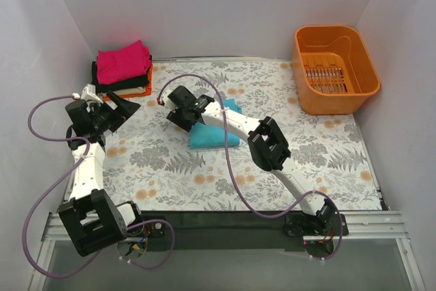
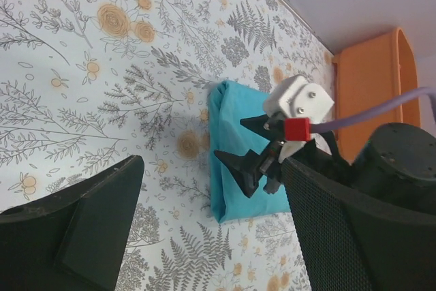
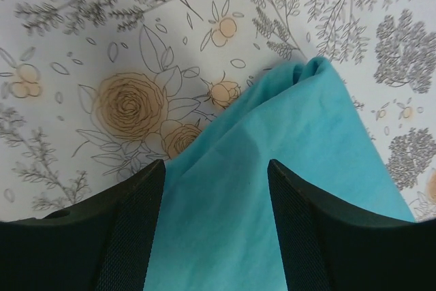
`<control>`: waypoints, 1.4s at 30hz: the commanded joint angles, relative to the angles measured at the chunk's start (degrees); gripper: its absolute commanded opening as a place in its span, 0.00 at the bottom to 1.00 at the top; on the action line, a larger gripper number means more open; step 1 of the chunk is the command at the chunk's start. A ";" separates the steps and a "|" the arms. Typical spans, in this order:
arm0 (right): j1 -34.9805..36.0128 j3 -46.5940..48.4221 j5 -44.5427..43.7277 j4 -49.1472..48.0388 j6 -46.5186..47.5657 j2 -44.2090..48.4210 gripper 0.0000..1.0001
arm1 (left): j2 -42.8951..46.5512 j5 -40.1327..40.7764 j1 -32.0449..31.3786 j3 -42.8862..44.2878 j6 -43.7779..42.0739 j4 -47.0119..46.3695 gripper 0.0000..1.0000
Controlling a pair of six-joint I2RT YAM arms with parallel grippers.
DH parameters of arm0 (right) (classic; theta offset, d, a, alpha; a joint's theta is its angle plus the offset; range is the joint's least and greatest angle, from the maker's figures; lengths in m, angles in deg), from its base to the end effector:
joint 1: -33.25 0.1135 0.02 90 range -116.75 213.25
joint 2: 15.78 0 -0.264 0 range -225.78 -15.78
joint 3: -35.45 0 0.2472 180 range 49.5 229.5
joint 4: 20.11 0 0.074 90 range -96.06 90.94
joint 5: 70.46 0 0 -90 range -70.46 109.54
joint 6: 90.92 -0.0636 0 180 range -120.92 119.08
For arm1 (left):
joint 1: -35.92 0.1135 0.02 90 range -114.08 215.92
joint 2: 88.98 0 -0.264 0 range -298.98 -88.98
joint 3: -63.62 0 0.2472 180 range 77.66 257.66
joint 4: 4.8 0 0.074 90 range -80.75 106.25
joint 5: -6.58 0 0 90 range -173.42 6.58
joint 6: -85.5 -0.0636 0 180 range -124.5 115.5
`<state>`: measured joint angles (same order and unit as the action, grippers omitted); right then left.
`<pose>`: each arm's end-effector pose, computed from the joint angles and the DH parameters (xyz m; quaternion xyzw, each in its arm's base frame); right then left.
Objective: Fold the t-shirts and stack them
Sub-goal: Neatly place the folded tshirt to the corner
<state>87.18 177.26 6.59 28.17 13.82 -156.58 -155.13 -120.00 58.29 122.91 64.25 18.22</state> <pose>0.3436 0.4475 0.1848 -0.4880 0.7873 0.0225 0.3762 0.2615 0.0666 0.2631 -0.4767 0.6876 -0.4370 0.3302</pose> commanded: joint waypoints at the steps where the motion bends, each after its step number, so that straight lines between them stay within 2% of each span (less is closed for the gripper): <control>1: -0.50 2.05 -2.70 -2.68 -2.00 -1.67 0.58 | 1.29 2.47 0.04 -1.83 0.95 0.43 0.77; 5: -0.58 1.35 -2.96 -3.65 -2.61 -4.66 0.56 | -0.47 4.23 -0.05 -2.80 -0.46 0.26 0.78; 8: -0.58 0.47 -2.17 -3.65 -2.87 -5.63 0.48 | -1.35 3.27 0.04 -3.33 -1.16 0.43 0.78; 9: -0.67 0.03 -1.73 -3.65 -3.14 -5.72 0.37 | -1.26 2.92 -0.13 -4.29 -1.08 0.35 0.78; 11: -1.19 -1.63 0.73 -3.57 -4.01 -5.55 0.23 | -1.26 1.87 -0.39 -5.44 -1.08 -0.27 0.78; 12: -1.55 -2.08 1.78 -3.48 -5.41 -5.02 0.03 | -1.26 1.25 -0.83 -6.14 -0.90 -0.36 0.78; 13: -2.59 -2.34 3.88 -3.39 -6.21 -4.58 0.01 | -1.26 0.90 -1.19 -7.45 -0.55 -1.23 0.78; 18: -5.94 -1.03 10.83 -4.18 -9.73 -0.02 0.01 | -3.98 -0.51 -7.33 -11.50 3.22 -7.90 0.77; 20: -6.64 -1.72 15.49 -5.84 -11.40 2.78 0.01 | -5.74 0.36 -12.25 -12.03 4.98 -12.74 0.81; 25: -7.35 -3.93 20.41 -7.96 -13.60 6.32 0.01 | -13.55 2.21 -21.29 -12.39 7.44 -25.81 0.84; 28: -7.70 -4.19 21.38 -8.14 -14.39 6.93 0.01 | -20.21 2.21 -25.08 -10.37 8.24 -29.79 0.84; 31: -8.49 -4.45 22.52 -8.40 -16.50 7.20 0.01 | -23.93 1.16 -27.54 -8.61 9.82 -34.35 0.89; 39: -9.72 -4.19 24.37 -9.54 -18.34 6.14 0.01 | -30.70 -2.00 -31.16 -10.97 19.39 -50.88 0.89; 42: -9.90 -4.01 25.08 -9.98 -19.40 5.88 0.01 | -33.07 -1.48 -32.12 -11.24 20.19 -53.27 0.89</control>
<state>77.83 172.89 29.67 21.51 -3.68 -152.53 -186.56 -120.79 26.97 112.49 81.30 -27.42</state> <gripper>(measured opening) 0.013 0.890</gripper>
